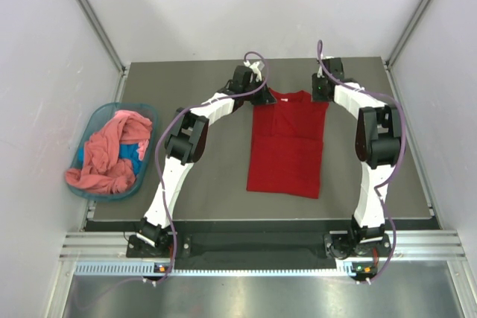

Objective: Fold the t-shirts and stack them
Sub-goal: Fold the tshirt

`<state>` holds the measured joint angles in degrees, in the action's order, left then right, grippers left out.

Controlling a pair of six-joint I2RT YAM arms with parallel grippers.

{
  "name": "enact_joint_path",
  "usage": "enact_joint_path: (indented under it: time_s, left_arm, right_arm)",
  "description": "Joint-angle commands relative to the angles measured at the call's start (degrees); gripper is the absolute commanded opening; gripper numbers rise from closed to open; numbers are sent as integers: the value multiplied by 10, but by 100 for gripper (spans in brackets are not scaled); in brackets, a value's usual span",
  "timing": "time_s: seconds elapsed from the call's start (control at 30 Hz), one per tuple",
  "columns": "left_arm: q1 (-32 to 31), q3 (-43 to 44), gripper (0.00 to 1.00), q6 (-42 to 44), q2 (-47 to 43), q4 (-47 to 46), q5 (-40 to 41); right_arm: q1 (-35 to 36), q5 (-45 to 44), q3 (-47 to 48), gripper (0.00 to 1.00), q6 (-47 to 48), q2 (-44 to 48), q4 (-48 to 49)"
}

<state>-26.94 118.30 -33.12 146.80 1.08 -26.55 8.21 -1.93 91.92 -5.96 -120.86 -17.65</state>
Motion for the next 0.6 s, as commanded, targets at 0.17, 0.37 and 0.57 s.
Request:
enact_joint_path:
  time_s: [0.17,0.37,0.57]
  left_arm:
    - [7,25,0,-3,9,-24,-8]
    - [7,25,0,-6,10,-28,-8]
    - [7,24,0,-12,12,-32,-11]
  right_arm:
    - [7,-18,39,29,17,-22,-18]
    - [6,-24,67,28,23,-46,-34]
    - [7,-23,95,27,17,-67,-55]
